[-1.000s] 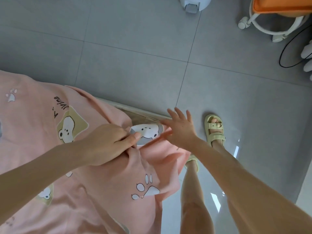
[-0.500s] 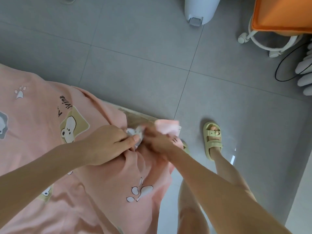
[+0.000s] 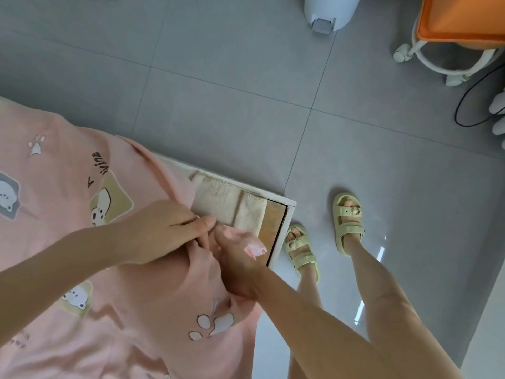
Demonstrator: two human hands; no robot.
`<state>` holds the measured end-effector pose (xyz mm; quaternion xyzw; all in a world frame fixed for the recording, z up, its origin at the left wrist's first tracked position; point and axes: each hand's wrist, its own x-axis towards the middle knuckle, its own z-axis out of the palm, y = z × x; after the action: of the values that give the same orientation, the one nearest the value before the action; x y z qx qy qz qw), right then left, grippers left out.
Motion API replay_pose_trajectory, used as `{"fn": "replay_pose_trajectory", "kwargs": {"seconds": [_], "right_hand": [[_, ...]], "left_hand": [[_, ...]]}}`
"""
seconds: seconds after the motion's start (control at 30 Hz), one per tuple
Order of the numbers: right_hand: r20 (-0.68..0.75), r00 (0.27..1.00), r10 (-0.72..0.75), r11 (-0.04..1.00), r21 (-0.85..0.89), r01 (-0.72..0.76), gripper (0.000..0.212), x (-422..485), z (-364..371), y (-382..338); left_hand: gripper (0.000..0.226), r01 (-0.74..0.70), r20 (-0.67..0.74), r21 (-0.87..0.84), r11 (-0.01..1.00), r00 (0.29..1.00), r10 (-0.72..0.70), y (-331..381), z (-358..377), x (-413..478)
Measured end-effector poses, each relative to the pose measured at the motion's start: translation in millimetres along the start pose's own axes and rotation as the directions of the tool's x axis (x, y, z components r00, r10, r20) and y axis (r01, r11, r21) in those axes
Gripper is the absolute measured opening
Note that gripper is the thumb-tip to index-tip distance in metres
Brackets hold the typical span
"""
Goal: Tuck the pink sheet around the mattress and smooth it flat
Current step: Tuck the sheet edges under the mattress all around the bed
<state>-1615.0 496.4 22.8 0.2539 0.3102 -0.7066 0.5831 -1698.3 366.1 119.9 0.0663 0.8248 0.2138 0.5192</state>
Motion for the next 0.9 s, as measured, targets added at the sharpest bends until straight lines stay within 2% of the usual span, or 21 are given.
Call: {"fn": "replay_pose_trajectory", "kwargs": {"seconds": [0.13, 0.23, 0.27, 0.33, 0.4, 0.43, 0.47, 0.53, 0.6, 0.63, 0.7, 0.8, 0.83, 0.9], "right_hand": [[-0.236, 0.972, -0.019, 0.999, -0.032, 0.012, 0.047, 31, -43, 9], [-0.38, 0.924, -0.039, 0.998, -0.054, 0.02, 0.06, 33, -73, 13], [-0.394, 0.919, 0.008, 1.0, -0.025, -0.019, 0.062, 35, -77, 14], [-0.288, 0.952, 0.105, 0.993, -0.014, -0.114, 0.06, 31, -74, 19], [-0.23, 0.963, 0.14, 0.989, 0.069, -0.127, 0.041, 19, -68, 23], [-0.261, 0.954, 0.148, 0.988, 0.076, -0.132, 0.032, 9, -65, 20], [-0.234, 0.96, 0.155, 0.985, 0.114, -0.131, 0.025, 19, -79, 28], [-0.313, 0.935, 0.168, 0.985, 0.098, -0.144, 0.054, 16, -90, 19], [-0.435, 0.896, 0.09, 0.988, 0.154, -0.024, 0.066, 25, -118, 24], [-0.503, 0.864, 0.019, 0.989, 0.134, 0.056, 0.064, 17, -129, 22], [-0.689, 0.721, -0.073, 0.99, 0.037, 0.135, 0.055, -2, -130, 5], [-0.814, 0.546, -0.198, 0.967, -0.071, 0.245, 0.043, -34, -108, 15], [-0.825, 0.517, -0.229, 0.963, -0.116, 0.242, 0.04, -45, -97, 27], [-0.812, 0.538, -0.225, 0.971, -0.14, 0.195, 0.037, -56, -81, 49]], "left_hand": [[0.049, 0.053, 0.032, 0.13, 0.99, 0.998, -0.058, 11, 8, 36], [0.052, 0.08, 0.058, 0.148, 0.986, 0.994, -0.089, 13, 12, 69], [0.053, 0.09, 0.066, 0.143, 0.986, 0.993, -0.1, 12, 12, 77], [0.052, 0.107, 0.078, 0.123, 0.987, 0.99, -0.117, 10, 13, 87], [0.049, 0.122, 0.08, 0.069, 0.99, 0.989, -0.127, 8, 12, 93], [0.048, 0.133, 0.08, 0.039, 0.99, 0.987, -0.136, 6, 12, 97], [0.046, 0.146, 0.09, 0.023, 0.989, 0.985, -0.148, 4, 13, 102], [0.045, 0.148, 0.119, 0.036, 0.988, 0.981, -0.151, 4, 17, 114], [0.048, 0.149, 0.142, 0.086, 0.985, 0.977, -0.16, 7, 21, 130], [0.049, 0.157, 0.151, 0.119, 0.98, 0.973, -0.174, 8, 22, 138], [0.051, 0.168, 0.168, 0.174, 0.97, 0.966, -0.197, 9, 24, 152], [0.053, 0.208, 0.154, 0.231, 0.95, 0.957, -0.247, 3, 25, 163], [0.054, 0.224, 0.147, 0.246, 0.943, 0.953, -0.265, 1, 25, 163], [0.054, 0.233, 0.125, 0.254, 0.939, 0.954, -0.271, -3, 26, 165]]}}
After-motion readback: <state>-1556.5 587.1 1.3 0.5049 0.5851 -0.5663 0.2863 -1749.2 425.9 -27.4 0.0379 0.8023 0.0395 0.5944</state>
